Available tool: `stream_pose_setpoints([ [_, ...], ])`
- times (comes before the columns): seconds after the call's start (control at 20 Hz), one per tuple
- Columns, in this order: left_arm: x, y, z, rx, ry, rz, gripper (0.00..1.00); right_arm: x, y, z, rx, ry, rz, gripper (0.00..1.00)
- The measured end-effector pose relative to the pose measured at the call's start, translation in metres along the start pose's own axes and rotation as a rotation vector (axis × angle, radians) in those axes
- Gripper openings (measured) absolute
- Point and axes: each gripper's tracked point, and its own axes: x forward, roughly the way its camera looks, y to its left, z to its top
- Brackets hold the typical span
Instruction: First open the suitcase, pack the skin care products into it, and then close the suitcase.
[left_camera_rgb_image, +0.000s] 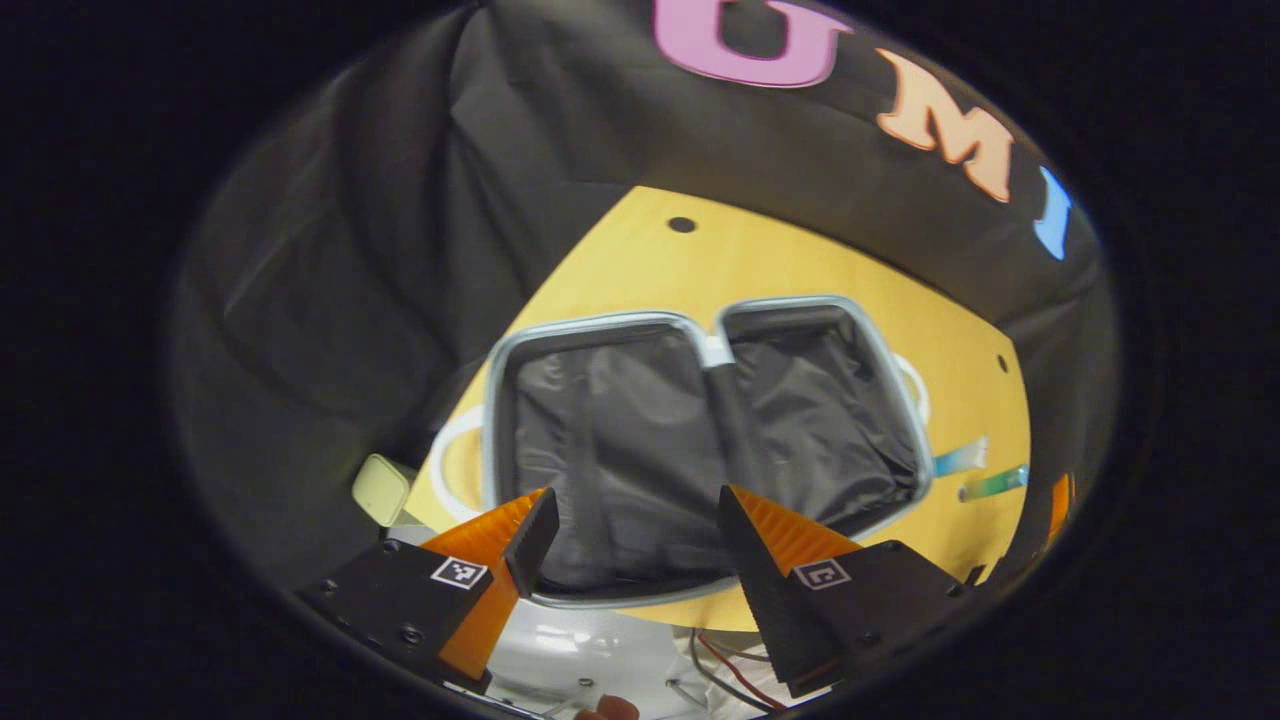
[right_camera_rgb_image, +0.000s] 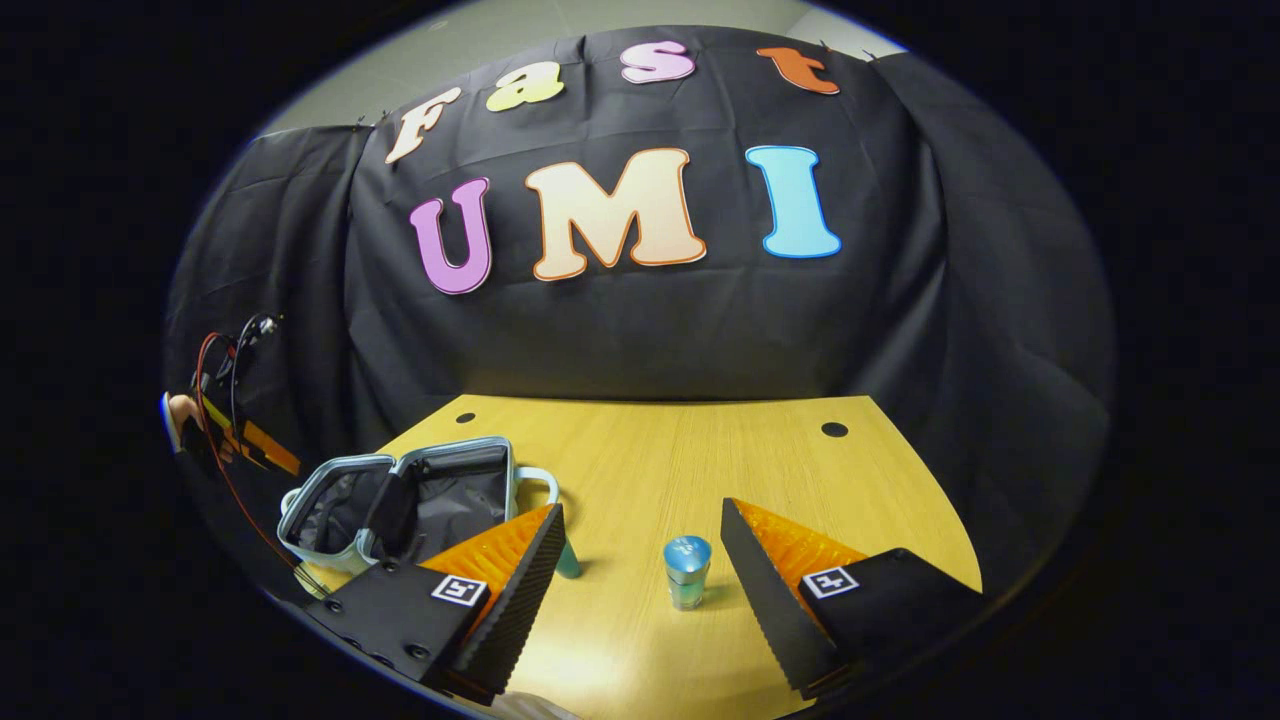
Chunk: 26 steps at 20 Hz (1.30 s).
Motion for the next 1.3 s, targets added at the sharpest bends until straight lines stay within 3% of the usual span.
stream_pose_setpoints([
  [0.15,-0.011,-0.062,-0.009,0.065,-0.008,-0.064,0.95,-0.007,-0.013,-0.006,0.011,0.012,0.006,0.98],
  [0.45,-0.004,-0.194,-0.026,0.1,-0.007,-0.238,0.94,-0.014,-0.045,-0.022,0.043,0.054,0.002,0.98],
  [0.9,0.048,-0.324,-0.048,0.25,0.01,-0.376,0.96,-0.013,-0.081,-0.041,0.038,0.111,-0.019,0.98],
  [1.3,0.116,-0.367,-0.051,0.266,0.042,-0.338,0.93,-0.012,-0.099,-0.058,0.017,0.141,-0.079,0.98],
])
